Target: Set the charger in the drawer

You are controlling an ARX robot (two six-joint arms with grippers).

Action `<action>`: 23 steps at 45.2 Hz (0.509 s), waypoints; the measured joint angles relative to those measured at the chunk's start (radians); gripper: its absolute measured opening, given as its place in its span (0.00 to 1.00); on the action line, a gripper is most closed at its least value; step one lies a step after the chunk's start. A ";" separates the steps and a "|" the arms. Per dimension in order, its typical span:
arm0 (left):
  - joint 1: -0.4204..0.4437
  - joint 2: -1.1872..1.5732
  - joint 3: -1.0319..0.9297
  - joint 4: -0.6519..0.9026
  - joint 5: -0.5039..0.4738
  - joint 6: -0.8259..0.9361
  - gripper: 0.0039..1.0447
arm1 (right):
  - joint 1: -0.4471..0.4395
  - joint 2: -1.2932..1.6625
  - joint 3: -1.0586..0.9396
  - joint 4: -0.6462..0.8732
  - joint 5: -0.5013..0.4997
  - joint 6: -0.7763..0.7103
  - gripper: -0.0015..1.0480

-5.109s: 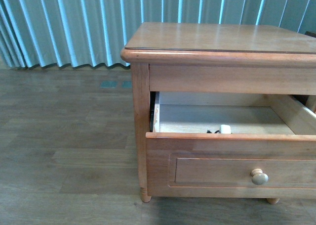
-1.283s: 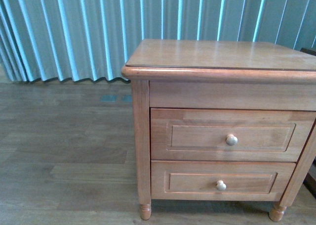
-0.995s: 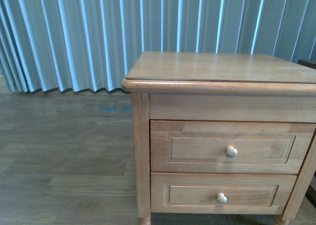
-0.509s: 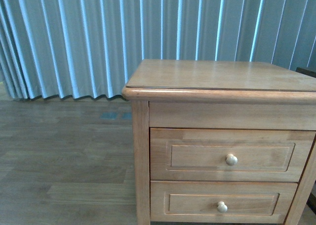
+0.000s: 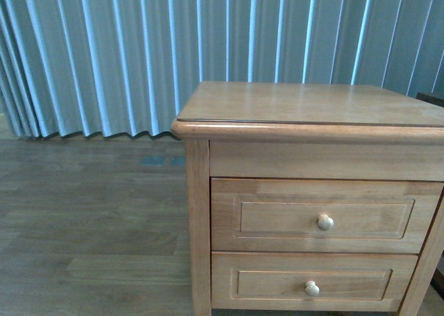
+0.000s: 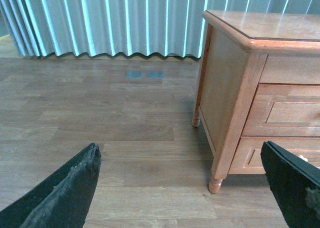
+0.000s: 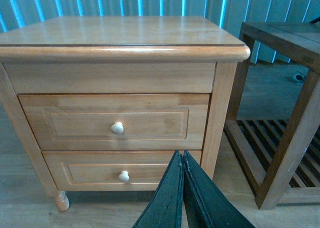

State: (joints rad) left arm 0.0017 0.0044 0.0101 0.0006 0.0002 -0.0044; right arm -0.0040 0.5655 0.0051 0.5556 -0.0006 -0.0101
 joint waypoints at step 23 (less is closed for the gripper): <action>0.000 0.000 0.000 0.000 0.000 0.000 0.94 | 0.000 -0.270 0.000 -0.258 0.000 0.000 0.02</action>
State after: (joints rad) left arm 0.0017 0.0044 0.0101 0.0006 0.0002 -0.0044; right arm -0.0036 0.2951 0.0051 0.2977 -0.0010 -0.0101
